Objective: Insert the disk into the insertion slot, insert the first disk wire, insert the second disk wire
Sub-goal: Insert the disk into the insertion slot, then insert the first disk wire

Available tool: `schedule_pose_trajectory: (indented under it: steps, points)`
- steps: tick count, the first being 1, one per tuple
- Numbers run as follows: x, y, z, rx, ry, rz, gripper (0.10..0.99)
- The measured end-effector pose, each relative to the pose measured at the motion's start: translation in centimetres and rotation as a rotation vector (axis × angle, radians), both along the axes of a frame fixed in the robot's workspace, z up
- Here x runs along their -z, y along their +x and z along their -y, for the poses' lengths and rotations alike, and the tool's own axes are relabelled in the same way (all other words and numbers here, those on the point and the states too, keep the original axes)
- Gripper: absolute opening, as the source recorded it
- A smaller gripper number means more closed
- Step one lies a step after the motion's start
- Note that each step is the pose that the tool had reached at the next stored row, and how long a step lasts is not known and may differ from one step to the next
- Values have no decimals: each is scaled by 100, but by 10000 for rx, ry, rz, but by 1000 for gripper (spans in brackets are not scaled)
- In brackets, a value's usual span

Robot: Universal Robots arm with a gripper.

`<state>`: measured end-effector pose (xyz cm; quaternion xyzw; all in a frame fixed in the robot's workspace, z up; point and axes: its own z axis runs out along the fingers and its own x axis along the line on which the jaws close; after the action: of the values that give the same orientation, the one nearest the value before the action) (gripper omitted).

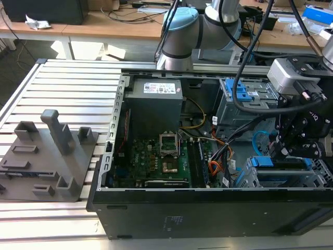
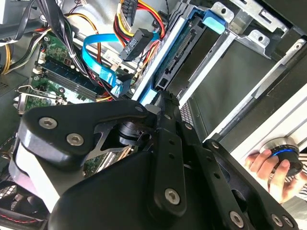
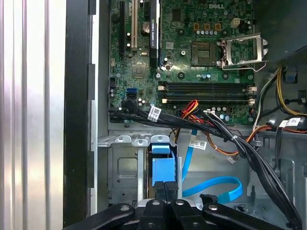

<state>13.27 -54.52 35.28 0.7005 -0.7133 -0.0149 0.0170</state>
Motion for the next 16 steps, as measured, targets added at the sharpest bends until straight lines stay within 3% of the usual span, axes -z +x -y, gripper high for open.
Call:
schedule_pose_trajectory:
  steps: [6,11,16]
  points:
    - [2,11,0,-1,3,0,106]
    - [-1,132,0,-3,0,0,106]
    - [-49,189,-1,-3,1,-1,106]
